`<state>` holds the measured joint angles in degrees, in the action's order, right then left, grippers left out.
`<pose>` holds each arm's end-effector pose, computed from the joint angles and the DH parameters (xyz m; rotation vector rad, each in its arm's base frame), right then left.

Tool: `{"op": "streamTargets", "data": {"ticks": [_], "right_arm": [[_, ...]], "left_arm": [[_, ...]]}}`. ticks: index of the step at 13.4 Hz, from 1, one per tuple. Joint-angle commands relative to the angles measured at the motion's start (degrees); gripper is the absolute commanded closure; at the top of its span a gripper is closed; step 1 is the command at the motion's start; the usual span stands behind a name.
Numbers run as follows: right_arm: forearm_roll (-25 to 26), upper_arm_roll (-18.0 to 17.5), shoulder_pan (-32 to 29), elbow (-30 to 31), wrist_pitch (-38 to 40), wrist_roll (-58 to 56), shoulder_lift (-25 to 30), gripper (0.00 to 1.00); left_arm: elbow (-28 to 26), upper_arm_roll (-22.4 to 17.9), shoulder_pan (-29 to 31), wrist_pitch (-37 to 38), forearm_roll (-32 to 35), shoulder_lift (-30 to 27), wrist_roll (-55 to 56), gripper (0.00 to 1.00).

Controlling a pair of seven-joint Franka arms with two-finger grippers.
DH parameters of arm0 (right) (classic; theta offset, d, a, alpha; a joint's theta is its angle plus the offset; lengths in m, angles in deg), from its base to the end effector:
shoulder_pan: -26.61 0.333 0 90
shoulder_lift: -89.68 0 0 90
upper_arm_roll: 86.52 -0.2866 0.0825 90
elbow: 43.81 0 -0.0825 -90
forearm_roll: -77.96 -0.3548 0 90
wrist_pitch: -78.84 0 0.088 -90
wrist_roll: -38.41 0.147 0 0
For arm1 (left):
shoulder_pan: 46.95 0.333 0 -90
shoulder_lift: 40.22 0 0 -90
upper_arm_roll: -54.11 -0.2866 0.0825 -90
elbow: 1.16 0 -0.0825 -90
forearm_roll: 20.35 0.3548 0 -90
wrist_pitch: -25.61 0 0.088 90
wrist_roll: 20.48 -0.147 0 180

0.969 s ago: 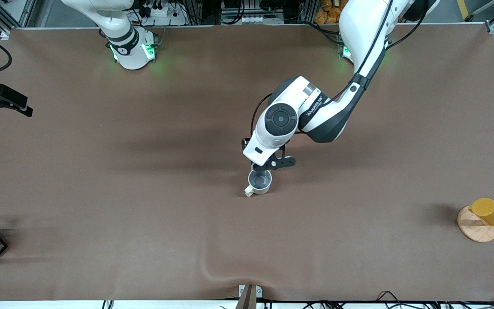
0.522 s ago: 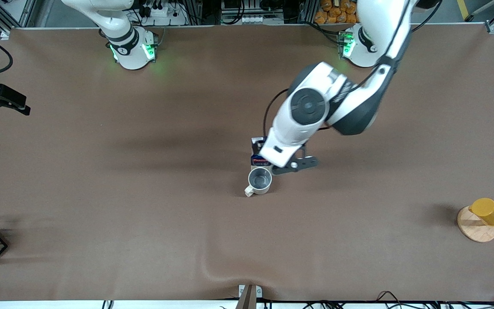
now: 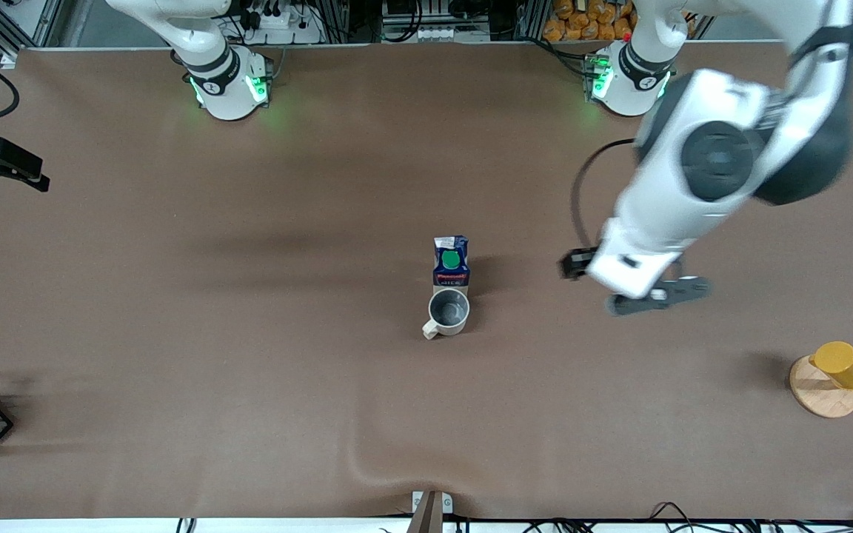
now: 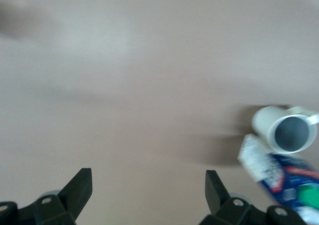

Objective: Place milk next to cup

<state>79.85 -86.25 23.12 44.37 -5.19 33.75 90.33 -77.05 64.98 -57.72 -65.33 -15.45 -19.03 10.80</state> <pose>0.5076 -0.0385 0.5662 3.1117 0.0207 -0.0986 0.5809 -0.1997 0.4561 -3.0679 -0.2639 0.1278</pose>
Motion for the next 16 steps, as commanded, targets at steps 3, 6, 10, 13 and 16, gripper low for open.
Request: {"op": "streamTargets", "data": {"ticks": [3,6,10,13,16], "right_arm": [[-0.1,-0.5,-0.1,0.9,0.5,0.1,1.2,0.0],[0.0,-0.5,-0.1,1.0,0.5,0.2,1.0,0.0],[0.0,-0.4,-0.3,0.9,0.4,0.2,0.9,0.0],[0.0,-0.4,-0.5,1.0,0.5,0.2,0.9,0.0],[0.0,-0.4,-0.5,1.0,0.5,0.2,0.9,0.0]], "left_arm": [[-7.7,0.5,5.6,2.3,0.6,-8.5,-13.0,0.0],[-13.0,0.3,9.8,0.8,-0.4,-15.5,-19.3,0.0],[-19.3,-0.1,12.4,-6.2,-1.7,-22.7,-23.6,0.0],[-20.4,0.0,13.9,-4.1,-1.7,-24.7,-30.7,0.0],[-20.2,0.2,13.9,-3.6,-2.2,-24.5,-30.8,0.0]]}}
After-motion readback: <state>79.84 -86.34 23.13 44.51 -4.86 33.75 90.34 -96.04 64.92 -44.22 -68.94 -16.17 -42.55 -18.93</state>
